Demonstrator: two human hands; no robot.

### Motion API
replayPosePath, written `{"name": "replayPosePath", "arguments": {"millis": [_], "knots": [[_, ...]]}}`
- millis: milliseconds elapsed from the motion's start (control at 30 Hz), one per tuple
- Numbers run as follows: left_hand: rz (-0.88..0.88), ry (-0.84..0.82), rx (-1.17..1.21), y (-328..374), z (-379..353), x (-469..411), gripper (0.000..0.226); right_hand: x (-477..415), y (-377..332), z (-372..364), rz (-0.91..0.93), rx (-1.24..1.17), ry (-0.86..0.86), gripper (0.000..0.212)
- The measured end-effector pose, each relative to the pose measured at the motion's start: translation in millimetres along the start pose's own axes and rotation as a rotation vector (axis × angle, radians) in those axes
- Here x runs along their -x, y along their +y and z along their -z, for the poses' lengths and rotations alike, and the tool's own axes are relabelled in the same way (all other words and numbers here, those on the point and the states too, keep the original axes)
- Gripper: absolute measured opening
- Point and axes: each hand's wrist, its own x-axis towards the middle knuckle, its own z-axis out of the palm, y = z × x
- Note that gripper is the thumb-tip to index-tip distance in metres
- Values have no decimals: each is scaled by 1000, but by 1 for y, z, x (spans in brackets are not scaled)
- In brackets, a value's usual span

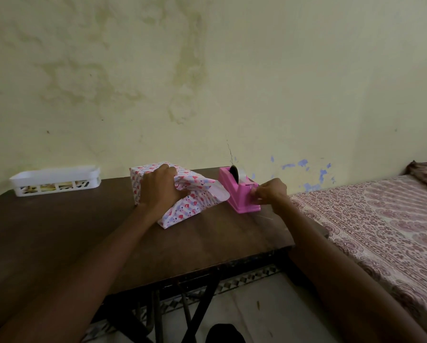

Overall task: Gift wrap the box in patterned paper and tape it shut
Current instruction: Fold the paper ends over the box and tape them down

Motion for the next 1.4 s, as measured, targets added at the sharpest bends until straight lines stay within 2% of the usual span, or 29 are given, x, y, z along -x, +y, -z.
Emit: {"name": "replayPosePath", "arguments": {"millis": [100, 300, 467, 567, 700, 833, 1233, 1400], "knots": [[-2, -4, 2, 0, 2, 1, 59, 9, 10, 2, 53, 137, 51, 21], [-17, 38, -16, 0, 0, 1, 57, 34, 27, -1, 206, 37, 175, 18], [-27, 37, -8, 0, 3, 3, 55, 92, -2, -14, 432, -149, -17, 11], [-18, 30, -3, 0, 4, 3, 55, 126, -17, -24, 576, -284, -188, 10], [-15, 10, -11, 0, 5, 2, 60, 149, -20, -45, 669, -314, -357, 12], [-34, 5, -36, -1, 7, 1, 62, 151, -10, -68, 575, -312, -416, 15], [-69, 58, -99, -5, 7, -5, 64, 130, -22, -112, 241, -331, -391, 8], [-58, 26, -132, -4, 9, -6, 70, 121, -24, -117, 190, -294, -431, 8]]}}
